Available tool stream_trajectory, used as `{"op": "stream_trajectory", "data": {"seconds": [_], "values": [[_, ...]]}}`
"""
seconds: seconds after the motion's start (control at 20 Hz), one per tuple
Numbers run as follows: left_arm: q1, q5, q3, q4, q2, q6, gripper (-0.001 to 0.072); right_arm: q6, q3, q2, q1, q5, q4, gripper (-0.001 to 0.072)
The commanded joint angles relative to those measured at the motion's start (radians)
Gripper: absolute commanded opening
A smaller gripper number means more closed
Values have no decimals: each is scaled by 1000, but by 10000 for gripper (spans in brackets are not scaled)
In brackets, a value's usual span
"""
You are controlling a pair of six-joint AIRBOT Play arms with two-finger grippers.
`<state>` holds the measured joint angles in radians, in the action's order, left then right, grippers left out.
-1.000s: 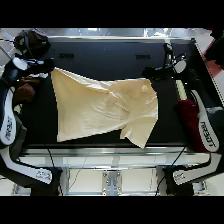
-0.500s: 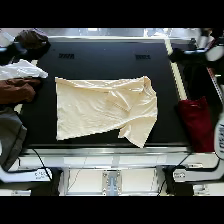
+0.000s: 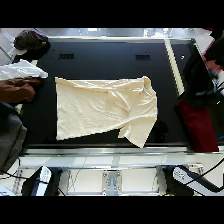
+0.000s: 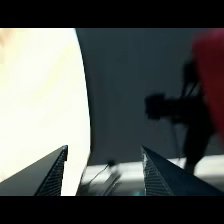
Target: Fold the shirts.
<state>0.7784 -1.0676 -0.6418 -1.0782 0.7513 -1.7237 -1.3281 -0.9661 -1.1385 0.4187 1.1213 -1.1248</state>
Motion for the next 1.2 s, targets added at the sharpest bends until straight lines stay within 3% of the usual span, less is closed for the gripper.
{"op": "stream_trajectory", "data": {"seconds": [0.0, 0.3, 0.4, 0.65, 0.85, 0.95, 1.1, 1.15], "values": [[40, -77, 265, 219, -45, 72, 702, 100, 189, 10, 13, -67, 155, 512], [38, -129, 305, 177, 70, 92, 691, 172, 190, 10, 13, -80, 242, 512], [38, -127, 305, 183, 124, 125, 581, 171, 190, 10, 13, -86, 243, 512], [-12, -123, 305, 204, 198, 155, 582, 171, 190, 10, 13, -86, 254, 513], [-129, -34, 305, 235, 254, 154, 568, 171, 190, 10, 13, -82, 285, 512], [-163, 22, 305, 247, 286, 154, 407, 171, 190, 10, 13, -74, 293, 512], [-174, 38, 305, 245, 322, 154, 392, 171, 190, 10, 13, -64, 296, 512], [-175, 40, 305, 246, 330, 154, 337, 171, 190, 10, 13, -64, 301, 512]]}}
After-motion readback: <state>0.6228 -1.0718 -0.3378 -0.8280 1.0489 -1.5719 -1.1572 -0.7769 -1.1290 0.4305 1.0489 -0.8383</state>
